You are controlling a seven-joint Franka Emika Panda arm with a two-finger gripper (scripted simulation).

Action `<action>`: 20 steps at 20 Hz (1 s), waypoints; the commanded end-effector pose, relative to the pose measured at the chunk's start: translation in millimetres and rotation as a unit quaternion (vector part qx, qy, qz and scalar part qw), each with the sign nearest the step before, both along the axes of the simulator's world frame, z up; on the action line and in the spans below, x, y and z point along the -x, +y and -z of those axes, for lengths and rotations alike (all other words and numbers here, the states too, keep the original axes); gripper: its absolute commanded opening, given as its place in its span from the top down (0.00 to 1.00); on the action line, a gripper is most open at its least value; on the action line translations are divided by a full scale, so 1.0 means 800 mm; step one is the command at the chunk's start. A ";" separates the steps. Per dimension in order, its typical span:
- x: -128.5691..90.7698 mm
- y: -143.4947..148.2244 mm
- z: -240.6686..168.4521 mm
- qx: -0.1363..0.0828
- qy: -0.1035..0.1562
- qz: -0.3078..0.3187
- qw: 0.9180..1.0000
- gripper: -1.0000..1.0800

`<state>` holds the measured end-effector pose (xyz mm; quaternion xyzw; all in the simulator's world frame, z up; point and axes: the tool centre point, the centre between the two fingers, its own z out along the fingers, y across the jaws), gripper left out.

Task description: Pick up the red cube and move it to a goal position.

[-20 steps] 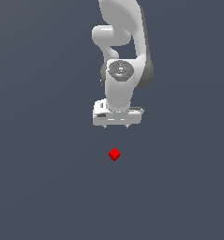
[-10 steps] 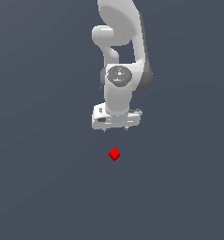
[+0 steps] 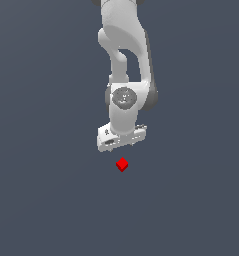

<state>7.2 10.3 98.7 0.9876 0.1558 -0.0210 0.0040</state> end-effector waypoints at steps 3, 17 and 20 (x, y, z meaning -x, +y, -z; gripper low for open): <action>-0.019 -0.002 0.032 -0.004 -0.006 -0.063 0.998 0.04; -0.060 0.004 0.094 -0.011 -0.018 -0.190 0.982 0.04; -0.063 0.005 0.098 -0.011 -0.018 -0.198 0.980 0.04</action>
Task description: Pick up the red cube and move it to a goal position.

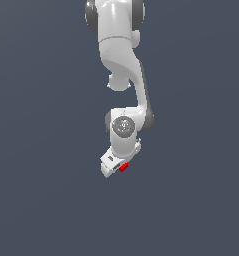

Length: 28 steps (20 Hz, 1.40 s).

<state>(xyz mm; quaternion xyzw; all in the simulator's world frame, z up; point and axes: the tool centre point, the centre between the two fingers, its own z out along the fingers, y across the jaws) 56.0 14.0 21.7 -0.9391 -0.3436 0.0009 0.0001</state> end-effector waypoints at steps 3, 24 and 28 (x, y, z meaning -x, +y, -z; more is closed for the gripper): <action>-0.003 0.001 0.002 0.000 -0.001 -0.006 1.000 1.00; 0.008 0.003 -0.035 0.000 -0.001 -0.006 1.000 1.00; 0.017 0.006 -0.069 0.000 -0.001 -0.006 1.000 1.00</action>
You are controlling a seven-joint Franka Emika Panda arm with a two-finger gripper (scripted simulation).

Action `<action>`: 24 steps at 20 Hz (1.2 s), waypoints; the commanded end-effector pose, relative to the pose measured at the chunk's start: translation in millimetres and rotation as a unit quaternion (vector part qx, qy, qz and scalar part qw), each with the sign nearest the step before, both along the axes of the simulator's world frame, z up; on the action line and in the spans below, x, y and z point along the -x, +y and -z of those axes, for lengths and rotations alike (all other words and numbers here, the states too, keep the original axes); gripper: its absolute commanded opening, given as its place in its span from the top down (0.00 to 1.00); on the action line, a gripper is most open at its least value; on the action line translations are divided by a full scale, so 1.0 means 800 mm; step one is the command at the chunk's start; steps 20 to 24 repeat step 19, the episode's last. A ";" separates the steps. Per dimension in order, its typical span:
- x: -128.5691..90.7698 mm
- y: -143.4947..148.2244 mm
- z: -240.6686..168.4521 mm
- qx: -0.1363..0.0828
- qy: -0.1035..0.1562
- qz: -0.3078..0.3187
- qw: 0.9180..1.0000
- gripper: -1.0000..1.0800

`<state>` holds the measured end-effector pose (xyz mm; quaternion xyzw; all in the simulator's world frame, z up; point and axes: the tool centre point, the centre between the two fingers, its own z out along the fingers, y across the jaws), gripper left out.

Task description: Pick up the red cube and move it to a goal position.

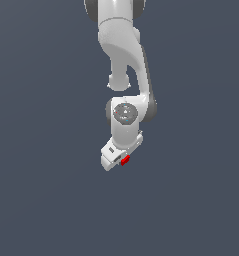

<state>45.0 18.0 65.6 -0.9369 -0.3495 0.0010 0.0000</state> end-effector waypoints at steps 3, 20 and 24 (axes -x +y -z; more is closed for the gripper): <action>0.011 0.004 -0.047 0.000 -0.001 0.000 1.000 1.00; 0.033 0.013 -0.143 0.000 -0.001 -0.001 1.000 1.00; 0.033 0.013 -0.143 0.000 -0.001 -0.001 1.000 1.00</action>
